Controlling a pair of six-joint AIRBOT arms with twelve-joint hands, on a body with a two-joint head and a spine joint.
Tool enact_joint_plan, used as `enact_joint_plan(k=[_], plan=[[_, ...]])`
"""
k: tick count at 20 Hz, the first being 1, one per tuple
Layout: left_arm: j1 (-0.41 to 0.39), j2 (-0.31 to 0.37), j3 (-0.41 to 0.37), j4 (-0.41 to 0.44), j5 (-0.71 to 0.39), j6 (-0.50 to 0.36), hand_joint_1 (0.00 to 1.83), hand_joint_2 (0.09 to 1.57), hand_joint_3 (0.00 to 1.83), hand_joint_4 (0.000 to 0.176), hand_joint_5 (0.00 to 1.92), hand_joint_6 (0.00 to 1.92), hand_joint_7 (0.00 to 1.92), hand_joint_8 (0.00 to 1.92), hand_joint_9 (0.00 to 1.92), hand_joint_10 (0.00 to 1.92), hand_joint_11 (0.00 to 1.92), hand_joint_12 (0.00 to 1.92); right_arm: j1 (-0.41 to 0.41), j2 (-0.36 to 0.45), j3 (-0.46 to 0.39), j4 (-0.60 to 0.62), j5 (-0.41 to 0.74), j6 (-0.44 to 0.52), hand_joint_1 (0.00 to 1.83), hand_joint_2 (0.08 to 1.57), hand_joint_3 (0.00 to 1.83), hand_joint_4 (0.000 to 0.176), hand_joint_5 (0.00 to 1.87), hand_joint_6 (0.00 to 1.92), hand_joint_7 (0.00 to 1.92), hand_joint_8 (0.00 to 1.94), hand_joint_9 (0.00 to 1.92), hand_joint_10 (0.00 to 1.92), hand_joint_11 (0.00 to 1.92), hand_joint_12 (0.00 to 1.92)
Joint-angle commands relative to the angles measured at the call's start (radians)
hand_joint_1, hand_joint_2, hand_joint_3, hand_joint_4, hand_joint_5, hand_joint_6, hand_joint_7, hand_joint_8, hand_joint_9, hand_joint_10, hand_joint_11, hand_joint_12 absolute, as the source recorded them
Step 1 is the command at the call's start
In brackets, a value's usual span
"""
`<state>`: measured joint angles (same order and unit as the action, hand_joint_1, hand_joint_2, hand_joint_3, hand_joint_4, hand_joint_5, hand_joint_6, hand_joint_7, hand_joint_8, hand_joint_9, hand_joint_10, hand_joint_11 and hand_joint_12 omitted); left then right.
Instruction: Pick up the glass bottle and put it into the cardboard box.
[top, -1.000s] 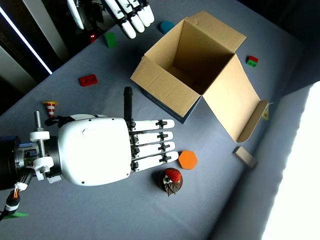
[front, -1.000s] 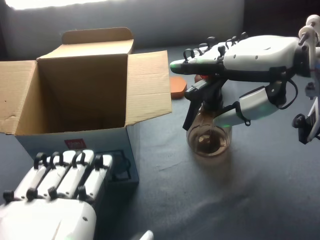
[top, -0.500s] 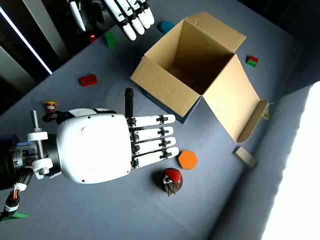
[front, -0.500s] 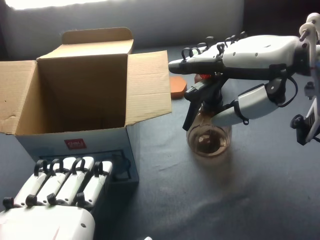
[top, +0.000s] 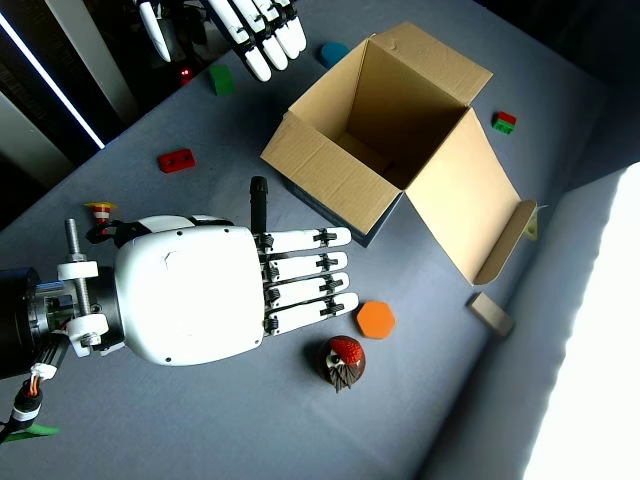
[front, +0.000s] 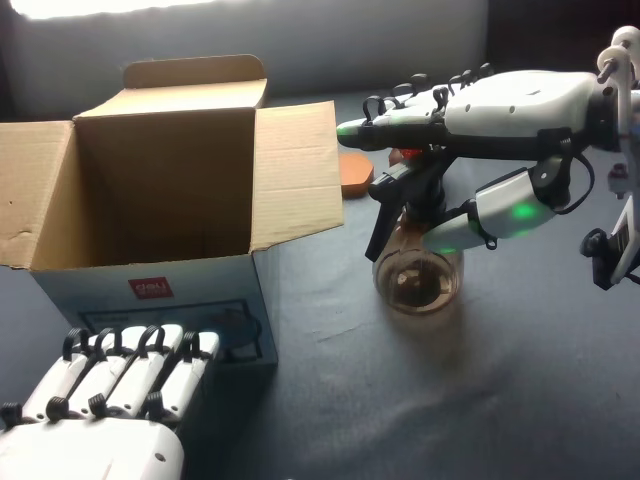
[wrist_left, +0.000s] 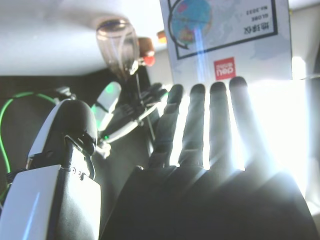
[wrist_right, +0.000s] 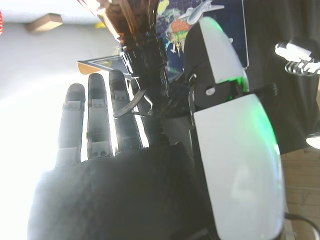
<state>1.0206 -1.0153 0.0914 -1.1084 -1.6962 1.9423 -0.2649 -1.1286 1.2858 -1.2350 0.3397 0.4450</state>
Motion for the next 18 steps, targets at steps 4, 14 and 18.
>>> enact_joint_plan(k=[4, 14, 18], plan=[[-0.002, 0.005, 0.01, 0.09, -0.068, -0.005, 0.15, 1.23, 0.0, 0.0, 0.12, 0.0, 0.09, 0.0, 0.07, 0.0, 0.0, 0.37, 0.013, 0.001, 0.004, 0.034, 0.043, 0.004, 0.9, 1.22, 0.0, 0.0, 0.21, 0.97, 0.47, 0.63, 0.26, 1.12, 0.0, 1.67], [0.01, 0.008, 0.012, 0.094, -0.068, -0.025, 0.15, 1.23, 0.0, 0.0, 0.12, 0.0, 0.09, 0.0, 0.07, 0.0, 0.0, 0.38, 0.021, 0.026, 0.005, 0.034, 0.077, 0.017, 1.23, 1.2, 0.0, 0.0, 0.78, 1.24, 1.03, 1.09, 1.01, 1.29, 0.88, 1.71], [0.016, 0.004, 0.013, 0.094, -0.068, -0.029, 0.15, 1.22, 0.0, 0.0, 0.13, 0.0, 0.11, 0.0, 0.08, 0.01, 0.0, 0.43, 0.047, 0.058, 0.005, 0.034, 0.129, 0.039, 1.23, 1.21, 0.0, 0.0, 0.77, 1.25, 1.03, 1.1, 1.03, 1.27, 0.87, 1.7]])
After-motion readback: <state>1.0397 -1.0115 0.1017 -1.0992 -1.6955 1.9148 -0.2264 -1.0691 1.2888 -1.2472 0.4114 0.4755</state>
